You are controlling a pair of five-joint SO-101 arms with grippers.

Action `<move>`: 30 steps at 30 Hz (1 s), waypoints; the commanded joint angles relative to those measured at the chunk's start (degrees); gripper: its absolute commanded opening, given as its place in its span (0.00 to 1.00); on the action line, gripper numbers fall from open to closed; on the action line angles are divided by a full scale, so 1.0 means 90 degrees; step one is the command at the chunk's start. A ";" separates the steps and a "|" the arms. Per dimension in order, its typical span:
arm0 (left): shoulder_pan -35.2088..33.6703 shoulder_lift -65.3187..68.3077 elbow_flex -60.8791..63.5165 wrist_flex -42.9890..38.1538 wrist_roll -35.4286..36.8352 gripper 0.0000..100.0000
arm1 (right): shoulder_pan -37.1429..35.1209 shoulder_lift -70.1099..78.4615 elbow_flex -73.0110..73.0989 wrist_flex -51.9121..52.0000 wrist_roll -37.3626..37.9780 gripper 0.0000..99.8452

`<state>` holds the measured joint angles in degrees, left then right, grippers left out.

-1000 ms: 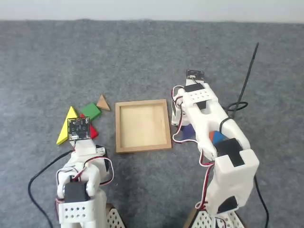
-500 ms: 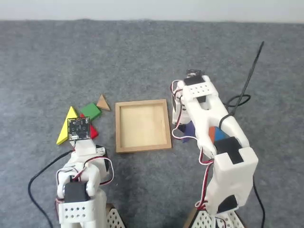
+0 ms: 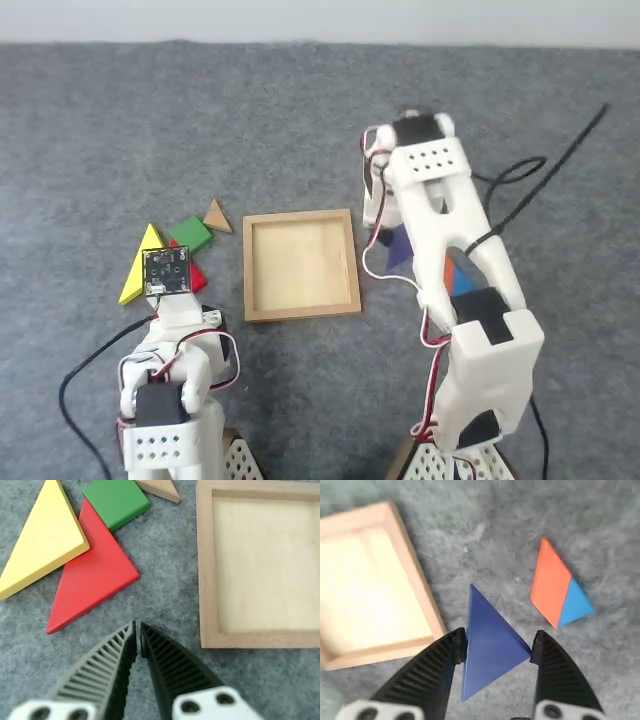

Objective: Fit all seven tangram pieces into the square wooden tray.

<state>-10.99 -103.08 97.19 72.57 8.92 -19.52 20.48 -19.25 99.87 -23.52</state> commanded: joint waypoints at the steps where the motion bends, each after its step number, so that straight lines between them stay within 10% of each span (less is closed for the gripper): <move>1: -0.0010 -0.0137 -0.0093 -0.0010 0.0029 0.02 | -0.0298 -0.0552 -0.1035 0.0337 -0.0068 0.21; 30: -0.0010 -0.0137 -0.0093 -0.0010 0.0029 0.02 | -0.2584 0.0308 0.1231 -0.1929 -0.1270 0.21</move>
<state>-10.99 -103.08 97.19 72.57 8.92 -41.67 24.00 -7.56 83.78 -34.15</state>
